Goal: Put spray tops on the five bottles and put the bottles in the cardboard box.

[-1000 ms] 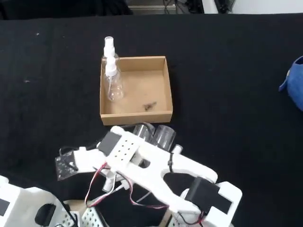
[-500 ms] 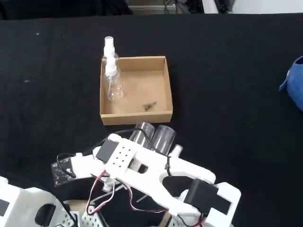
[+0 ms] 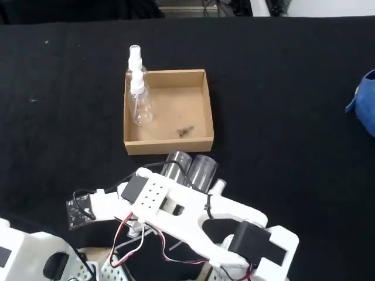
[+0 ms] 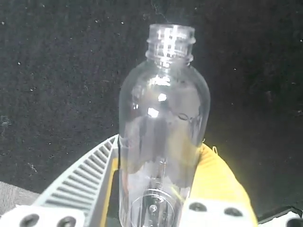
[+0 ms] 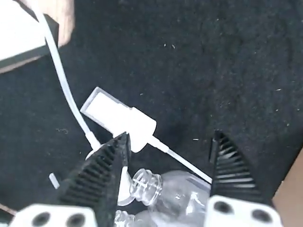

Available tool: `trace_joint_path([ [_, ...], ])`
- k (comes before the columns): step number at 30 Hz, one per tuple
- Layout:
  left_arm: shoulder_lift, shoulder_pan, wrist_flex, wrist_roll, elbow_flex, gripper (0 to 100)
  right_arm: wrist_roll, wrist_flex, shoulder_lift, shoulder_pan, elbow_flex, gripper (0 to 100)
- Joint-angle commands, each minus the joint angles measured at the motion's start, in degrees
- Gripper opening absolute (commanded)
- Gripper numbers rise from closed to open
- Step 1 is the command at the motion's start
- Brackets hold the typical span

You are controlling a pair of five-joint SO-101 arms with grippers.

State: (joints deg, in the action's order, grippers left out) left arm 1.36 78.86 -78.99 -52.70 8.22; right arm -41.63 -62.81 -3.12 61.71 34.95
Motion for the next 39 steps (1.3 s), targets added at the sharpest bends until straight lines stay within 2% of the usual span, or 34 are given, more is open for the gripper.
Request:
trace_joint_path([
  [1, 0.35, 0.04, -0.53, 0.44, -3.03, 3, -2.29, -4.22, -2.07, 0.26, -3.38, 24.4],
  [9, 0.35, 0.04, -0.53, 0.44, -2.95, 3, -3.78, -6.95, 1.54, 0.35, -4.88, 24.4],
  [13, 0.35, 0.04, -0.53, 0.44, -2.95, 3, -3.08, -2.37, 4.88, 0.35, -4.88, 24.4],
  [18, 0.35, 0.31, -0.53, 0.26, -2.95, 3, 2.2, 2.46, 6.73, 0.35, -6.37, 24.4],
  [27, 0.26, 0.31, -0.35, 0.26, -2.95, 3, 14.07, 2.9, 6.99, 0.35, -13.76, 24.4],
  [31, 0.26, 0.4, -0.26, 0.18, -2.95, 3, 11.25, 1.93, 6.99, 0.35, -12.79, 24.7],
  [37, 0.26, 0.4, -0.18, 0.09, -2.95, 3, 1.23, -0.62, 6.73, 2.02, -11.91, 24.7],
  [39, 0.26, 0.4, -0.18, 0.09, -2.95, 3, 0.7, -0.26, 6.73, 2.55, -12.0, 24.7],
])
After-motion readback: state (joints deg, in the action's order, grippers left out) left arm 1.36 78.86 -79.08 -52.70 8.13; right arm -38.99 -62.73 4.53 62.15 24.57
